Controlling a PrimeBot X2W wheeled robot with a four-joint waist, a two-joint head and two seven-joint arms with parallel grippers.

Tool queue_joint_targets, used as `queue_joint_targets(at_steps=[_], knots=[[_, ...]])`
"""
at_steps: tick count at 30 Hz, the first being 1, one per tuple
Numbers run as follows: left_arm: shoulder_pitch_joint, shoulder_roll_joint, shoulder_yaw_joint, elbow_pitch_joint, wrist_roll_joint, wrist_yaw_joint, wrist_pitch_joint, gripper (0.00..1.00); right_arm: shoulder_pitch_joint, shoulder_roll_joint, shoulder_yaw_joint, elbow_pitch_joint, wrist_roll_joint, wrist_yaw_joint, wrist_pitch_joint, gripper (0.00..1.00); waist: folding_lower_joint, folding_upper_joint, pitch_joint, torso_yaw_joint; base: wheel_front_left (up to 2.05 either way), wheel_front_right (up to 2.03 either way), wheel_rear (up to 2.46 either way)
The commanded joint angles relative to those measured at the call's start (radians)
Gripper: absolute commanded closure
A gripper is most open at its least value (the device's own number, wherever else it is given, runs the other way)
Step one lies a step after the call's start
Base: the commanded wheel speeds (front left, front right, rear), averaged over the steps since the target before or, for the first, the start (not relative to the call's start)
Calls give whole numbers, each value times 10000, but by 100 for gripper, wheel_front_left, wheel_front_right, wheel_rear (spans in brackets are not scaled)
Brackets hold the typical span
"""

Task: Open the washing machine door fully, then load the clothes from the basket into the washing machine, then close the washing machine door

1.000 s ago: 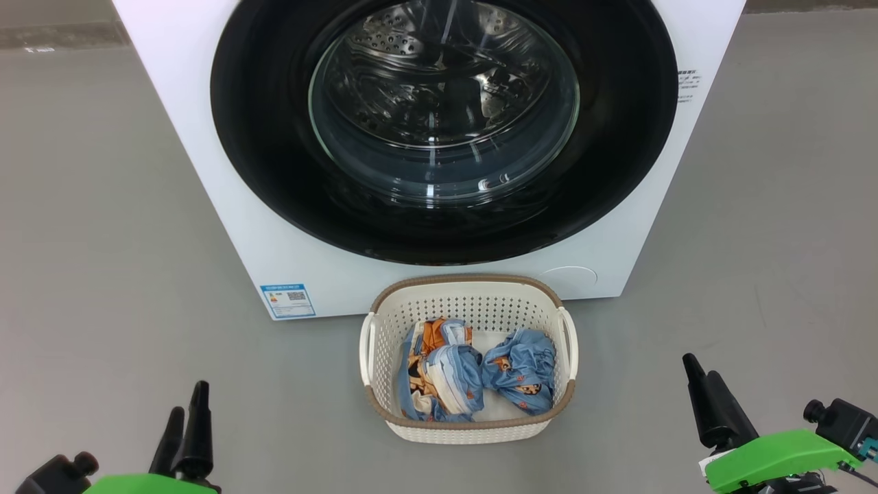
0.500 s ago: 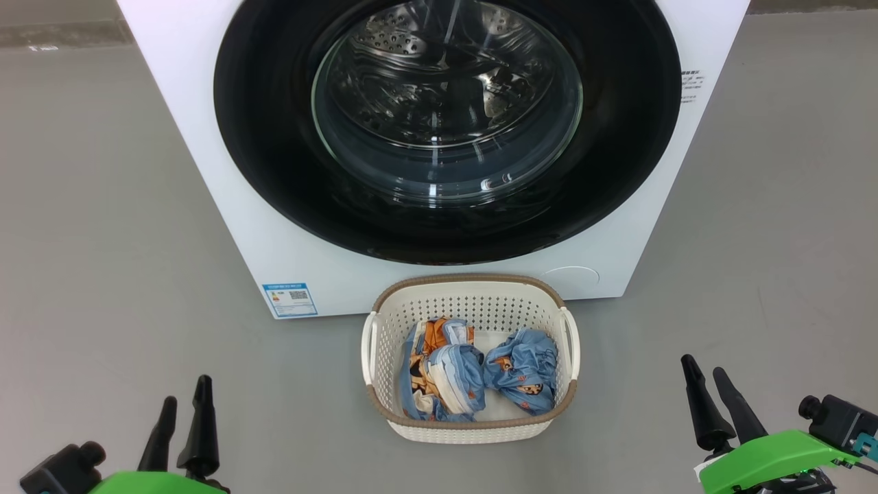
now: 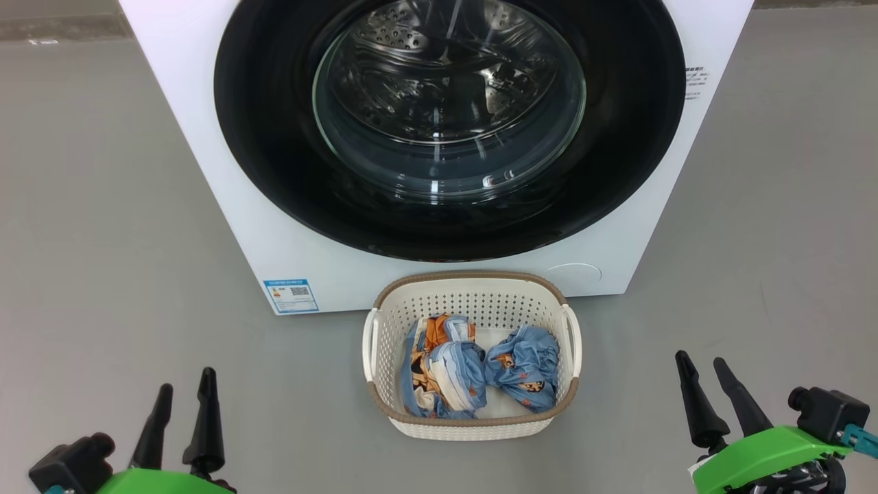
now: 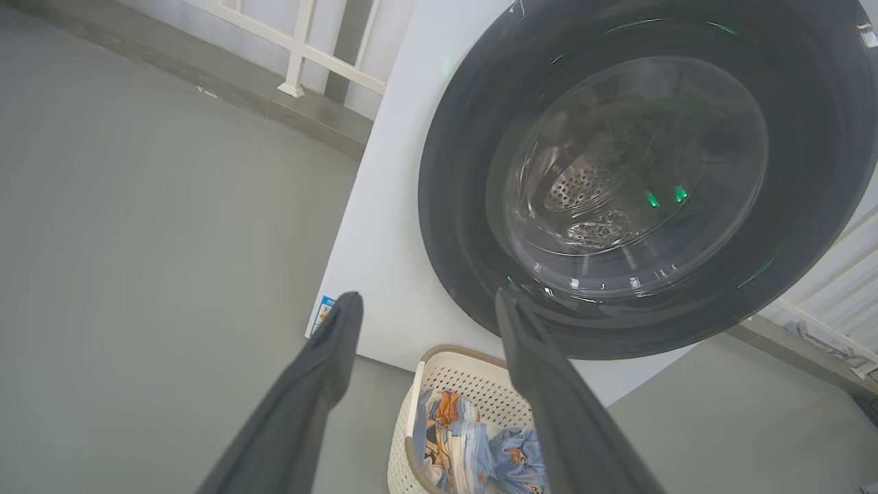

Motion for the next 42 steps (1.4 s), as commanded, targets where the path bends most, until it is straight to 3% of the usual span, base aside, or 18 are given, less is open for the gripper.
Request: queue_joint_targets(at_steps=[1, 31, 42], knots=[[-214, 245, 234, -341, 377, -20, -159, 0, -371, -200, 203, -231, -368, 12, -163, 0, -1, 0, 2, 8, 0, 0, 0], [-259, 539, 139, -579, 3230, -31, -1013, 0, -392, -436, 101, -260, -3411, 15, -1011, 0, -1, 0, 275, 37, 0, 0, 0], [-262, 542, 170, -461, 3235, -31, -1031, 0, -291, -334, -206, -347, -3531, 16, -1029, 0, -1, 0, 281, 27, 0, 0, 0]])
